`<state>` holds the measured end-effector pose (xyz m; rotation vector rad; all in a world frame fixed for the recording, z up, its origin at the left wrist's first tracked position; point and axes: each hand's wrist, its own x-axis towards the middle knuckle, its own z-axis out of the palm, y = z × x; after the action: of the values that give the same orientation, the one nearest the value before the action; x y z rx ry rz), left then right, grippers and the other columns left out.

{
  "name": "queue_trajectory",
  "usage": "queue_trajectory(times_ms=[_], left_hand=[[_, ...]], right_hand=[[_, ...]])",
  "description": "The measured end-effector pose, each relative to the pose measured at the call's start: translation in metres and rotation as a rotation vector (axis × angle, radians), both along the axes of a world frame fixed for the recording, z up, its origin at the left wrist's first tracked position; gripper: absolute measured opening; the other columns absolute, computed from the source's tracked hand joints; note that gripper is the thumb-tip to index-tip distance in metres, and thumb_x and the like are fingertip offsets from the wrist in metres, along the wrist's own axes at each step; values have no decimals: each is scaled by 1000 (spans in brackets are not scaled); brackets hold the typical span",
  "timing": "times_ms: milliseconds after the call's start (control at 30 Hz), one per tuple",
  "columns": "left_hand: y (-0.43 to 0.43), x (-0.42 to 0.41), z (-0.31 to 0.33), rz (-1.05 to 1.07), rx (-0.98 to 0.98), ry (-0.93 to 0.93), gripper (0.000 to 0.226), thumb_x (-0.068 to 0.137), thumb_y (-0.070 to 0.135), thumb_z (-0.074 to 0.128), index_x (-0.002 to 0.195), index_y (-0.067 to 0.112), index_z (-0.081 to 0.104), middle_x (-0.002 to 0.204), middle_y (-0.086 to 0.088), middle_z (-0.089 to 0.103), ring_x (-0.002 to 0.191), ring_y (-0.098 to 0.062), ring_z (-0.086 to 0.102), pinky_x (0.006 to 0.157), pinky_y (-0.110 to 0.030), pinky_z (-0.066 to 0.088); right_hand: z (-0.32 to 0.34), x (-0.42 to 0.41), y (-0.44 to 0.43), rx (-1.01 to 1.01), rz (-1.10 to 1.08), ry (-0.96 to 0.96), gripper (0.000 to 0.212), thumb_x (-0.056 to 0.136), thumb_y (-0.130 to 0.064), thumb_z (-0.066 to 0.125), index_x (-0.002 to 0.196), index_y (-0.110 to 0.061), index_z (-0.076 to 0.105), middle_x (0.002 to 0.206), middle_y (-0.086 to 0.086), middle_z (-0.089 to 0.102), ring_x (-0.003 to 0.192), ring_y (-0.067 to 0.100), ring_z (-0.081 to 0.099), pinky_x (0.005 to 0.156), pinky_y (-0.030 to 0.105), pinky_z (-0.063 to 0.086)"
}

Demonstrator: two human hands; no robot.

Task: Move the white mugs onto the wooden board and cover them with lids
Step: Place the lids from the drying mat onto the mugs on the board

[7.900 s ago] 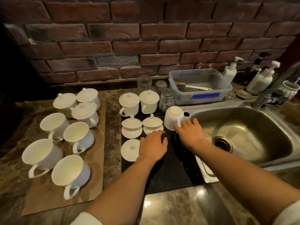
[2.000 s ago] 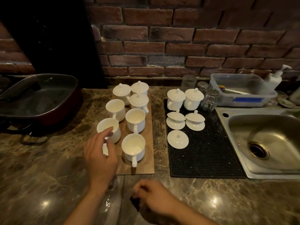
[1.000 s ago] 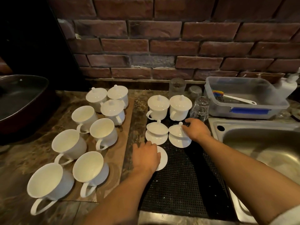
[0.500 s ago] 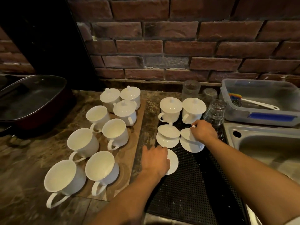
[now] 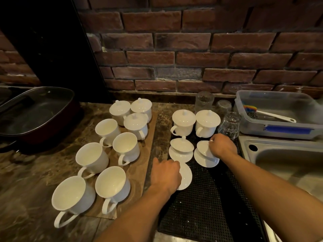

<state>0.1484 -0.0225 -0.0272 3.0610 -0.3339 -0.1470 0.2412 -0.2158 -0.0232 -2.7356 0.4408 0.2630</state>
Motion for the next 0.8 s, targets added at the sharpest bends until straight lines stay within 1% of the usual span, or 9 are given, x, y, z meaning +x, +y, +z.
queue_trajectory(times_ms=[67, 167, 267, 433, 500, 633, 700, 800], left_hand=[[3, 0, 6, -8, -20, -7, 21, 91, 21, 46, 102, 20, 63, 101, -1, 66, 91, -22, 59, 84, -36, 28], [9, 0, 20, -52, -43, -54, 21, 92, 22, 44, 101, 20, 63, 100, -1, 66, 92, -21, 58, 85, -34, 27], [16, 3, 38, -85, -62, -135, 22, 92, 26, 45, 101, 21, 64, 99, 1, 65, 91, -20, 58, 84, -34, 26], [32, 13, 76, -100, -114, -234, 24, 90, 30, 49, 106, 24, 66, 100, 2, 67, 91, -20, 59, 87, -37, 30], [43, 17, 92, -98, -142, -282, 24, 88, 31, 52, 105, 25, 67, 99, 3, 68, 90, -20, 60, 85, -38, 31], [77, 26, 126, -46, -179, -344, 21, 88, 33, 55, 103, 29, 70, 93, 4, 71, 85, -18, 61, 86, -40, 34], [100, 32, 144, -11, -183, -376, 20, 89, 33, 55, 102, 30, 70, 92, 3, 71, 87, -21, 61, 85, -40, 33], [141, 46, 166, 70, -154, -445, 24, 90, 34, 55, 110, 30, 68, 100, 2, 71, 96, -24, 61, 84, -39, 33]], right_hand=[[4, -4, -1, -22, 14, -9, 27, 90, -22, 45, 104, -11, 66, 108, 12, 68, 95, 31, 64, 76, 36, 49], [12, -13, -3, -65, 28, -18, 26, 90, -21, 46, 102, -14, 68, 106, 10, 69, 93, 30, 64, 72, 33, 46], [24, -20, -2, -82, 26, -36, 27, 90, -22, 46, 104, -14, 68, 107, 11, 69, 95, 32, 64, 74, 34, 48], [53, -30, 5, -120, 36, -78, 25, 89, -22, 47, 99, -13, 68, 101, 12, 70, 89, 31, 65, 69, 34, 46], [66, -34, 11, -137, 56, -117, 24, 89, -21, 46, 96, -11, 67, 100, 14, 70, 88, 32, 64, 69, 34, 46], [92, -45, 30, -93, 95, -216, 27, 92, -20, 43, 100, -10, 66, 102, 15, 69, 91, 34, 64, 76, 39, 52], [104, -49, 43, -64, 119, -251, 27, 92, -20, 42, 95, -10, 66, 98, 16, 69, 88, 35, 63, 74, 39, 52], [118, -54, 67, -45, 150, -315, 27, 94, -20, 42, 99, -11, 67, 100, 15, 69, 90, 36, 62, 69, 35, 45]])
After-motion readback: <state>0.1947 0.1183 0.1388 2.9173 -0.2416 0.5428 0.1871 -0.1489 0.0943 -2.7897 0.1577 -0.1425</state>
